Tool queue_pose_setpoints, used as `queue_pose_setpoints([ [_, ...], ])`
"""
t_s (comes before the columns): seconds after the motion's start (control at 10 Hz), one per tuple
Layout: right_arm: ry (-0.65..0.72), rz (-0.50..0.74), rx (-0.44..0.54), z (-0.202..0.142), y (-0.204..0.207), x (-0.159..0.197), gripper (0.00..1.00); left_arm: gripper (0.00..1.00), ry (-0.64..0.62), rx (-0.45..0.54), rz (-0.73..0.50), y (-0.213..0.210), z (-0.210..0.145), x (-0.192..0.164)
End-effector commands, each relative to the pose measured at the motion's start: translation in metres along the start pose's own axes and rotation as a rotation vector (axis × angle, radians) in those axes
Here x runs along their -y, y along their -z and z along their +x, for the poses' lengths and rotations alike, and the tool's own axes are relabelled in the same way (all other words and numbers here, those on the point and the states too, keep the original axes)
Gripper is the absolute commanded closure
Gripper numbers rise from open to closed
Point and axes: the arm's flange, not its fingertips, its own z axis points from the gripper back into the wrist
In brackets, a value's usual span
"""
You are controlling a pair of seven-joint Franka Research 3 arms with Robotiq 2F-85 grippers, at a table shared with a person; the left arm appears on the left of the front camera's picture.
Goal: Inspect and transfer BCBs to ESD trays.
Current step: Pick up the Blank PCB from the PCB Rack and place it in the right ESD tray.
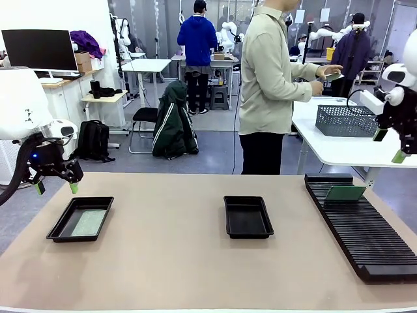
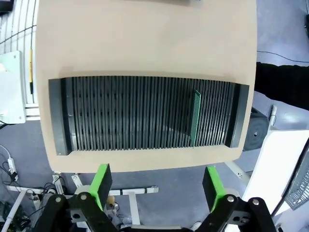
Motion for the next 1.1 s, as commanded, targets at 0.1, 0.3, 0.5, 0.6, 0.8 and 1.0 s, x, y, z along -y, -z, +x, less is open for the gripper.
queue_pose_setpoints([
  [0.1,-0.044,-0.075,0.012,-0.015,0.039,-0.001,0.00,0.03,0.001,0.009,-0.007,0.002,-0.001,0.000],
  [0.3,-0.035,-0.113,-0.005,-0.021,0.060,0.004,0.00,0.03,0.001,0.009,-0.007,0.002,-0.001,0.000],
  [0.5,-0.029,-0.133,-0.009,-0.025,0.080,0.012,0.00,0.03,0.001,0.009,-0.007,0.002,-0.001,0.000],
  [0.6,-0.025,-0.144,-0.007,-0.027,0.088,0.015,0.00,0.03,0.001,0.009,-0.007,0.002,-0.001,0.000],
  [0.8,-0.024,-0.140,0.008,-0.032,0.107,0.024,0.00,0.03,0.001,0.009,-0.007,0.002,-0.001,0.000],
  [1.0,-0.025,-0.131,0.018,-0.035,0.125,0.033,0.00,0.03,0.001,0.009,-0.007,0.002,-0.001,0.000],
])
